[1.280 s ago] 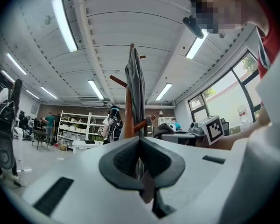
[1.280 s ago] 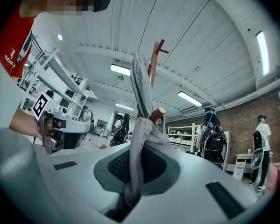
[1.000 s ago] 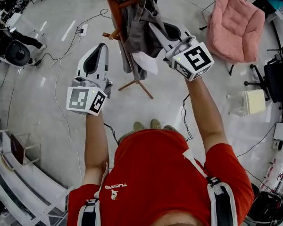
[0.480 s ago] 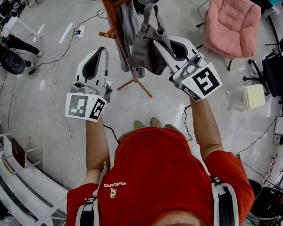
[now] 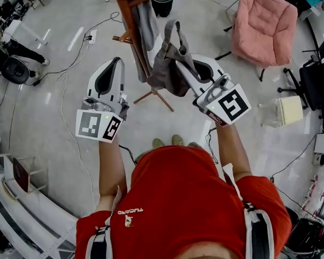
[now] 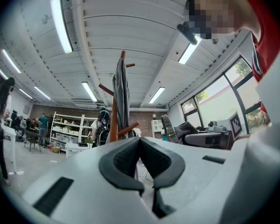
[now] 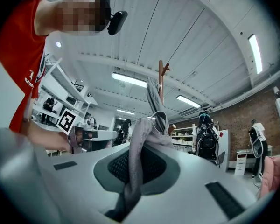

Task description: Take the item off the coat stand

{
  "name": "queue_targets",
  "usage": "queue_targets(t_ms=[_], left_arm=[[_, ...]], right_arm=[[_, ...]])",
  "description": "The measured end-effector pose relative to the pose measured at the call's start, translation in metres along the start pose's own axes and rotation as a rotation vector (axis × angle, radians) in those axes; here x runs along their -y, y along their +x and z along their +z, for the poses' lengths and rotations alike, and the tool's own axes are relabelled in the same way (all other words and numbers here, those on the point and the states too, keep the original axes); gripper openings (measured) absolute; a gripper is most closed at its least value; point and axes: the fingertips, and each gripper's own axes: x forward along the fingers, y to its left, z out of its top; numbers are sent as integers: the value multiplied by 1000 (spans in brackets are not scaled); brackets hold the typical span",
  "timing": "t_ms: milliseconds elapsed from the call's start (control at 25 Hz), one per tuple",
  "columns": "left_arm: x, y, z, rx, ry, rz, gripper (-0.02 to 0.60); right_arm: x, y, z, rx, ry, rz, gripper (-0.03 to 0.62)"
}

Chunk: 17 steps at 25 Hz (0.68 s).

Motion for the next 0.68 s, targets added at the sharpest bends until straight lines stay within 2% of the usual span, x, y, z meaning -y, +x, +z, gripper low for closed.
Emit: queue_targets(t_ms=[80,200,680], left_arm=[[0,-1,0,0,0,0,9],[2,-2,-2,-3,0,1,9],[8,-2,2,3,5,5,9]], right_arm=[[-2,0,-1,-4,0,5,28],[-6,-3,-11,-62,21,9,28],[-4,-7,-7,-35,16,13,28]])
